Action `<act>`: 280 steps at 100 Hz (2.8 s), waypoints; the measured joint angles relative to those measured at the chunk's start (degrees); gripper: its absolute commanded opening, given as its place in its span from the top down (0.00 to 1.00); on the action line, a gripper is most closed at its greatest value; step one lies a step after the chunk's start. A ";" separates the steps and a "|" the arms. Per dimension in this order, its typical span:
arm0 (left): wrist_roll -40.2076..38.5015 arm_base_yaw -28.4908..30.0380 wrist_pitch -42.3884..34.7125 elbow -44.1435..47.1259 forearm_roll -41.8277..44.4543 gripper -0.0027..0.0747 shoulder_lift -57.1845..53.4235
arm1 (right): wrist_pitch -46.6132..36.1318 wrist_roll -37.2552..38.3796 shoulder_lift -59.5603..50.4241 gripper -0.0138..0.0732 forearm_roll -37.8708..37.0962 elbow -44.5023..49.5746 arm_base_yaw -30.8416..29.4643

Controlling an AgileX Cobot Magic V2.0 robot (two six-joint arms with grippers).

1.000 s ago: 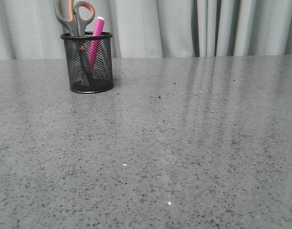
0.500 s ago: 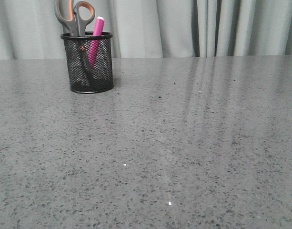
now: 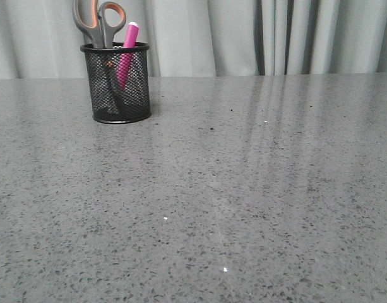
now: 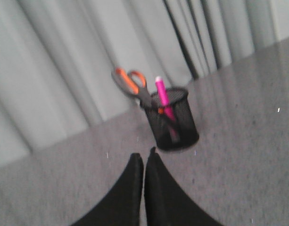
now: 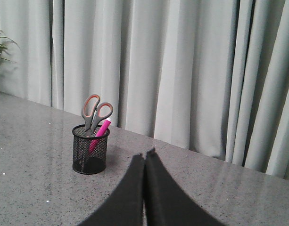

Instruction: Put pen and scissors into bin

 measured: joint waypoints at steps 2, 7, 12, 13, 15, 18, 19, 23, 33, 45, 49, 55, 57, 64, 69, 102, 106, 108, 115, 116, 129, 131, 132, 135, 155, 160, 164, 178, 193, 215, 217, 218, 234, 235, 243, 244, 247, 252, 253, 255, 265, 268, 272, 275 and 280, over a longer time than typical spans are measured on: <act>-6.22 0.44 0.49 0.57 6.96 0.99 0.00 | 0.00 0.00 0.00 0.92 0.00 0.00 0.00; -18.59 1.41 0.92 2.18 15.33 0.99 0.00 | 0.00 0.00 0.00 0.92 0.00 0.00 0.00; -26.97 2.09 0.37 4.08 21.62 0.99 0.00 | 0.00 0.00 0.00 0.92 0.00 0.00 0.00; -27.87 2.22 0.16 4.37 22.79 0.99 0.00 | 0.00 0.00 0.00 0.92 0.00 0.00 0.00; -30.18 2.45 -0.59 5.25 24.22 0.99 0.00 | 0.00 0.00 0.00 0.92 0.00 0.00 0.00; -32.72 2.83 -1.88 6.44 25.61 0.99 0.00 | 0.00 0.00 0.00 0.92 0.00 0.00 0.00; -33.84 2.85 -2.59 7.04 25.90 0.99 -0.10 | 0.00 0.00 0.00 0.92 0.00 0.00 0.00; -36.24 3.27 -4.77 8.96 27.09 0.99 -0.22 | 0.00 0.00 0.00 0.92 0.00 0.00 0.00; -42.21 4.40 -8.66 13.34 28.21 0.99 -1.57 | 0.00 0.00 0.00 0.92 0.00 0.00 0.00; -47.82 6.90 -8.64 14.20 28.88 0.99 -4.88 | 0.00 0.00 0.00 0.92 0.00 0.00 0.00; -49.26 7.99 -6.71 14.20 29.41 0.99 -5.99 | 0.00 0.00 0.00 0.92 0.00 0.00 0.00; -50.31 10.23 -3.83 14.20 29.96 0.99 -7.69 | 0.00 0.00 0.00 0.92 0.00 0.00 0.00; -50.62 11.04 -2.34 14.20 30.09 0.99 -8.16 | 0.00 0.00 0.00 0.92 0.00 0.00 0.00; -50.98 13.81 1.38 14.20 30.50 0.99 -8.57 | 0.00 0.00 0.00 0.92 0.00 0.00 0.00; -51.10 15.41 3.58 14.20 30.72 0.99 -8.57 | -0.13 0.00 0.00 0.92 0.00 0.00 0.00; -51.55 20.31 5.46 14.20 30.83 0.99 -8.57 | -0.13 0.00 0.00 0.92 -0.10 0.00 0.00; -51.55 20.31 5.46 14.20 30.83 0.99 -8.57 | -0.13 0.00 0.00 0.92 -0.10 0.00 0.00; -51.55 20.40 5.46 14.20 30.83 0.99 -8.57 | -0.13 0.00 0.00 0.92 -0.10 0.00 0.00; -51.55 20.40 5.46 14.20 30.83 0.99 -8.57 | -0.13 0.00 0.00 0.92 -0.10 0.00 0.00; -51.55 20.40 5.46 14.20 30.83 0.99 -8.57 | -0.13 0.00 0.00 0.92 -0.10 0.00 0.00; -51.55 20.40 5.46 14.20 30.83 0.99 -8.57 | -0.13 0.00 0.00 0.92 -0.10 0.00 0.00; -51.55 20.40 5.46 14.20 30.83 0.99 -8.57 | -0.13 0.00 0.00 0.92 -0.10 0.00 0.00; -51.55 20.40 5.46 14.20 30.83 0.99 -8.57 | -0.13 0.00 0.00 0.92 -0.10 0.00 0.00; -51.55 20.40 5.46 14.20 30.83 0.99 -8.57 | -0.13 0.00 0.00 0.92 -0.10 0.00 0.00; -51.55 20.40 5.46 14.20 30.83 0.99 -8.57 | -0.13 0.00 0.00 0.92 -0.81 0.46 0.00; -51.55 20.40 5.46 14.20 30.83 0.99 -8.57 | 0.91 0.00 0.00 0.92 -2.22 1.44 -0.30; -51.55 20.40 5.46 14.20 30.83 0.99 -8.57 | 1.57 0.00 0.00 0.92 -2.87 2.72 -0.94; -51.55 20.40 5.46 14.20 30.83 0.99 -8.57 | 0.41 0.00 0.61 0.92 -1.26 10.56 -6.77; -51.55 20.40 5.46 14.20 30.83 0.99 -8.57 | -10.06 -4.39 2.51 0.92 6.19 21.62 -18.06; -51.55 20.40 5.46 14.20 30.83 0.99 -8.57 | -19.11 -9.01 1.91 0.92 13.69 31.00 -31.49; -51.55 20.40 5.46 14.20 30.83 0.99 -8.57 | -19.33 -9.01 1.69 0.92 13.97 31.56 -32.10; -51.55 20.40 5.46 14.20 30.83 0.99 -8.57 | -19.33 -9.01 1.46 0.92 14.17 31.73 -32.28; -51.55 20.40 5.46 14.20 30.83 0.99 -8.57 | -15.70 -9.32 -3.21 0.92 14.89 31.84 -34.94; -51.55 20.40 5.46 14.20 30.83 0.99 -8.57 | -15.32 -9.32 -3.24 0.92 14.89 31.84 -35.11; -51.55 20.40 5.52 14.20 30.83 0.99 -8.57 | -10.80 -9.40 -3.58 0.92 14.94 31.84 -35.93; -51.55 20.40 5.52 14.20 30.83 0.99 -8.57 | -10.35 -9.40 -3.69 0.92 14.94 31.84 -35.94; -51.55 20.40 5.52 14.20 30.83 0.99 -8.57 | -8.36 -9.40 -3.70 0.92 15.04 31.84 -36.03; -51.55 20.40 5.52 14.20 30.83 0.99 -8.57 | -7.52 -9.40 -3.70 0.92 15.03 31.84 -36.17; -51.55 20.40 5.52 14.20 30.83 0.99 -8.57 | -7.42 -9.40 -3.78 0.92 15.03 31.84 -36.17; -51.55 20.40 5.52 14.20 30.83 0.99 -8.57 | -7.42 -9.55 -3.78 0.92 15.03 31.84 -36.17; -51.55 20.40 5.52 14.20 30.83 0.99 -8.57 | -7.42 -9.55 -3.78 0.92 15.03 31.84 -36.17; -51.55 20.40 5.52 14.20 30.83 0.99 -8.57 | -7.42 -9.55 -3.78 0.92 15.03 31.84 -36.17; -51.55 20.40 5.52 14.20 30.83 0.99 -8.57 | -7.42 -9.55 -3.78 0.92 15.03 31.84 -36.28; -51.55 20.40 5.52 14.20 30.83 0.99 -8.57 | -7.42 -9.55 -3.78 0.92 15.03 31.84 -36.28; -51.55 20.40 5.52 14.20 30.83 0.99 -8.57 | -7.42 -9.55 -3.78 0.92 15.03 31.84 -36.28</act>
